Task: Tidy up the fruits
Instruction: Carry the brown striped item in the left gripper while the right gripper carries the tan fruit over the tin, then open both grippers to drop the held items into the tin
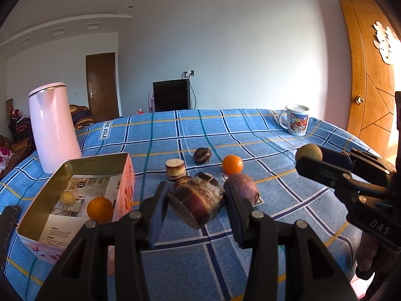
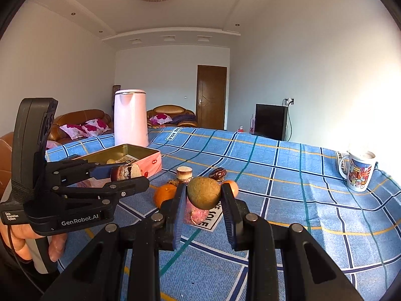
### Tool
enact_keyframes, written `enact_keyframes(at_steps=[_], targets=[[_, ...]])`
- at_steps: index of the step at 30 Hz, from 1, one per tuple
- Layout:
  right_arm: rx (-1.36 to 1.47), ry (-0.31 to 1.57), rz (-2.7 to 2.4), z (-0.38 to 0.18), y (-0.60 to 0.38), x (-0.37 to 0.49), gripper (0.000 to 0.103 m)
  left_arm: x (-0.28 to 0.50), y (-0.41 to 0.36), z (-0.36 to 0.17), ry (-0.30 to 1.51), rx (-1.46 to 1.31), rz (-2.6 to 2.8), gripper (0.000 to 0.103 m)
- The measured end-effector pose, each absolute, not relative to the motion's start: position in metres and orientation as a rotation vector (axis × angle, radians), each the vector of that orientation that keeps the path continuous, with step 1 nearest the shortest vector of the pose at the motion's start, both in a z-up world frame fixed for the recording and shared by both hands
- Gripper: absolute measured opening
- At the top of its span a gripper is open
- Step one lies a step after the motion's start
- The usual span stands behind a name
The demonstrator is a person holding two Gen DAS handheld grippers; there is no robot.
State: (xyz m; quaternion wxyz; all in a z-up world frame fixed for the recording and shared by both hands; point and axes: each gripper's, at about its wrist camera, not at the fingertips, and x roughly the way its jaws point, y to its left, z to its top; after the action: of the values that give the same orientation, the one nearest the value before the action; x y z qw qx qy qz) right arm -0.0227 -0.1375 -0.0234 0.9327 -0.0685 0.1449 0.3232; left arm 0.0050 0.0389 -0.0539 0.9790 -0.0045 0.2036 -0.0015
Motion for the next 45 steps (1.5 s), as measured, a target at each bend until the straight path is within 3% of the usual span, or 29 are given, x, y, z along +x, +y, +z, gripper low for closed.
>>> enact_keyframes(at_steps=[15, 26, 39, 41, 45], targets=[[-0.209, 0.394, 0.873, 0.016, -0.027, 0.007, 0.029, 0.001, 0.153, -0.034, 0.405, -0.124, 0.202, 0.046], [-0.34, 0.561, 0.971, -0.022, 0.075, 0.018, 0.03, 0.006, 0.205, -0.051, 0.476, -0.165, 0.274, 0.046], [-0.381, 0.673, 0.995, -0.048, 0.104, 0.02, 0.03, 0.009, 0.218, -0.06, 0.507, -0.184, 0.298, 0.047], [-0.373, 0.673, 0.987, -0.049, 0.103, 0.022, 0.04, 0.007, 0.217, -0.058, 0.502, -0.183, 0.295, 0.049], [-0.329, 0.644, 0.982, -0.041, 0.092, 0.021, 0.059, 0.002, 0.212, -0.051, 0.476, -0.189, 0.308, 0.068]])
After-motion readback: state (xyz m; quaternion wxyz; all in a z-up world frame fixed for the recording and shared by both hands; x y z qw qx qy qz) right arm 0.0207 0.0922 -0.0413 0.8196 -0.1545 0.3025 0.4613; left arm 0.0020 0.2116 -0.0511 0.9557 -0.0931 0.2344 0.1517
